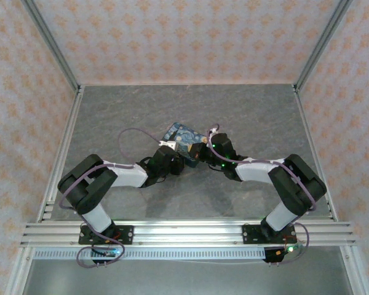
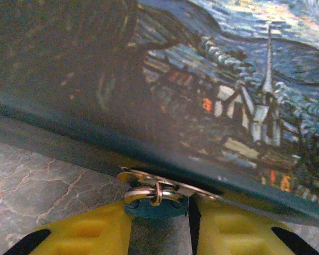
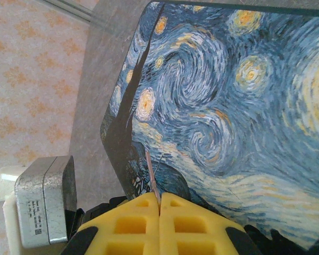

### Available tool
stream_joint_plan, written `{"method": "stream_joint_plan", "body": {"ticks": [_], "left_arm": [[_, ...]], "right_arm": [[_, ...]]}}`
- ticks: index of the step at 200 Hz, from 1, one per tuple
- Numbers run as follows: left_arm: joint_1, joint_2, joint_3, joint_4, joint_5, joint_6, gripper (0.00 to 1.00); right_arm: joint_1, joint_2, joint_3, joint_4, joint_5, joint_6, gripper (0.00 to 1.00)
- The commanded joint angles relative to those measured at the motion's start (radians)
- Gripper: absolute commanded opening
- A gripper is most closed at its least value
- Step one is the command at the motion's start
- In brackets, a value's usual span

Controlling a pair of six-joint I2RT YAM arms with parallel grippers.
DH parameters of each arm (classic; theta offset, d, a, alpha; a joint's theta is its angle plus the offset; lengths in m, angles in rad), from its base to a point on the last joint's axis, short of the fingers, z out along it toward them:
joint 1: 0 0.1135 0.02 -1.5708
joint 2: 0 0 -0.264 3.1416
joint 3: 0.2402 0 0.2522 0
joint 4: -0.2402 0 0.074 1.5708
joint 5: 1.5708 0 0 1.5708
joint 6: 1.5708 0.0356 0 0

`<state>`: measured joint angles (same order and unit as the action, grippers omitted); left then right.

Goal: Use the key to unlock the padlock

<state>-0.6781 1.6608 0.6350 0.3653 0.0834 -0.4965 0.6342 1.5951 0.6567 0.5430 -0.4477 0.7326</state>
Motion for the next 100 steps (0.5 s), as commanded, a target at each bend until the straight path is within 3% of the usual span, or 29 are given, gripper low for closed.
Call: {"method": "stream_joint_plan", "body": {"ticks": [1,32,100], "left_arm": [[0.014,-0.001,0.02,0.053,-0.05,0.01,0.32],[0.014,0.005,0.029,0.055,-0.041,0.015,0.26],[0.014,-0.03,0.057,-0.014,0.04,-0.019,0.25]], "right_arm": [[0.009,0.006,-0.011,-0.123,0.012,-0.013,0.0],[0.009,0.002,-0.011,-0.12,0.011,-0.013,0.0],[0.004,-0.086,-0.021,-0.126,0.022,-0.094,0.0]]}}
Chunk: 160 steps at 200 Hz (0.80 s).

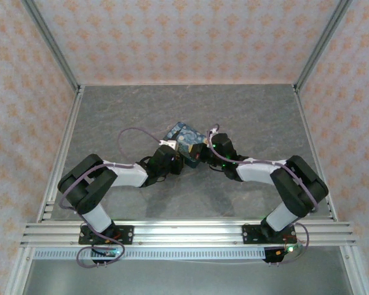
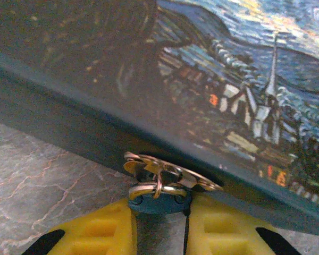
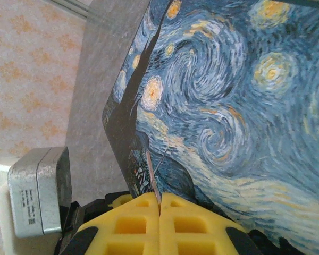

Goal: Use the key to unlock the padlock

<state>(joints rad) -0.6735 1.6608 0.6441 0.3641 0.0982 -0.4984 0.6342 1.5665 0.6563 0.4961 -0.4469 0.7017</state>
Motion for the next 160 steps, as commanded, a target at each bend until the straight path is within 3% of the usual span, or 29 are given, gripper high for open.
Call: {"method": "stream_joint_plan", "body": {"ticks": [1,113,160], "left_arm": [[0.009,-0.031,0.049,-0.016,0.026,-0.017,0.25],[0.01,-0.046,0.163,-0.163,0.179,-0.156,0.26],[0.011,-0.017,0.195,-0.183,0.19,-0.198,0.26]], "right_arm": [[0.002,-0.06,-0.022,-0.08,0.021,-0.065,0.0],[-0.07,-0.371,-0.169,-0.154,0.022,-0.175,0.0],[-0.067,-0.404,-0.218,-0.169,0.022,-0.223,0.0]]}}
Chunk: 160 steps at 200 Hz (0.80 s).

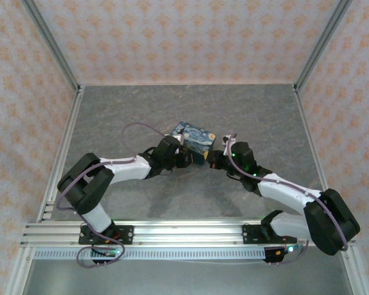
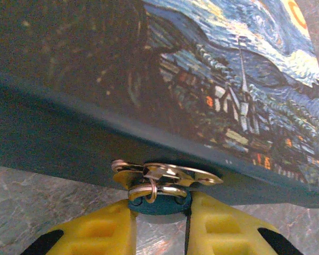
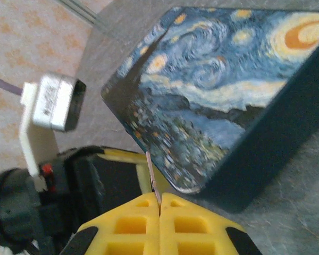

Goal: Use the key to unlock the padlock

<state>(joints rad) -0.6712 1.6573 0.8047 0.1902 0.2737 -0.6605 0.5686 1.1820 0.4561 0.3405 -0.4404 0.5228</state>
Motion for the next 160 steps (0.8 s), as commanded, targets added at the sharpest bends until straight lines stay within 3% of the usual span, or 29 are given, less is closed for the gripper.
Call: {"method": "stream_joint_plan", "body": {"ticks": [1,60,160], "left_arm": [[0.009,-0.012,0.035,-0.008,0.015,-0.036,0.26],[0.01,-0.006,0.046,0.0,0.019,-0.103,0.26],[0.019,-0.027,0.085,-0.034,0.061,-0.233,0.26]], "right_arm": [[-0.001,-0.019,-0.017,-0.013,0.016,-0.044,0.0],[0.051,-0.004,-0.033,0.037,0.016,-0.062,0.0],[0.12,0.176,-0.067,0.262,0.047,-0.083,0.0]]}}
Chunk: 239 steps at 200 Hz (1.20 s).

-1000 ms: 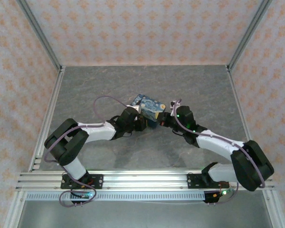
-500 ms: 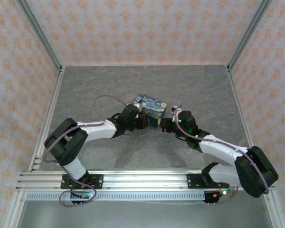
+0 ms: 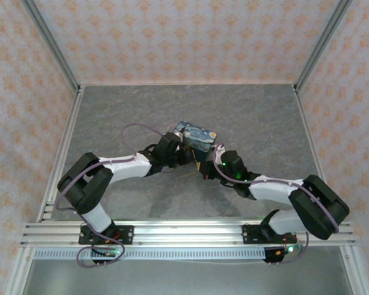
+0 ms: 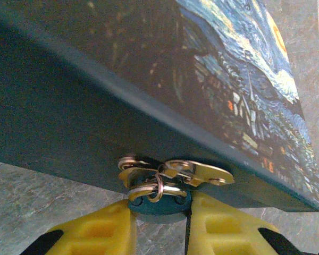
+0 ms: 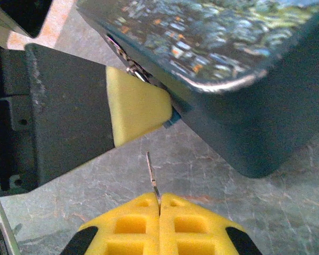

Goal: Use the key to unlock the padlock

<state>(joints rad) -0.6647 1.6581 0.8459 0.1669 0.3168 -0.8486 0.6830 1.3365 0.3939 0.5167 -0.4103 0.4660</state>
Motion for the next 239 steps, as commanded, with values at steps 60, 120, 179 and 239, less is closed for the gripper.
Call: {"method": "stream_joint_plan", "body": {"ticks": [60,120,179,239], "left_arm": [[0.025,-0.043,0.053,-0.029,0.012,-0.065,0.27],[0.025,-0.033,0.051,-0.015,0.01,-0.086,0.26],[0.025,-0.029,0.046,-0.003,0.004,-0.103,0.26],[0.024,-0.029,0.056,-0.012,0.002,-0.098,0.26]], "right_arm": [[-0.004,0.001,0.055,-0.054,0.028,-0.12,0.0],[-0.026,-0.007,0.003,-0.048,0.0,-0.184,0.0],[-0.051,0.08,0.0,0.068,-0.059,-0.191,0.0],[-0.065,0.128,0.018,0.124,-0.092,-0.204,0.0]]}}
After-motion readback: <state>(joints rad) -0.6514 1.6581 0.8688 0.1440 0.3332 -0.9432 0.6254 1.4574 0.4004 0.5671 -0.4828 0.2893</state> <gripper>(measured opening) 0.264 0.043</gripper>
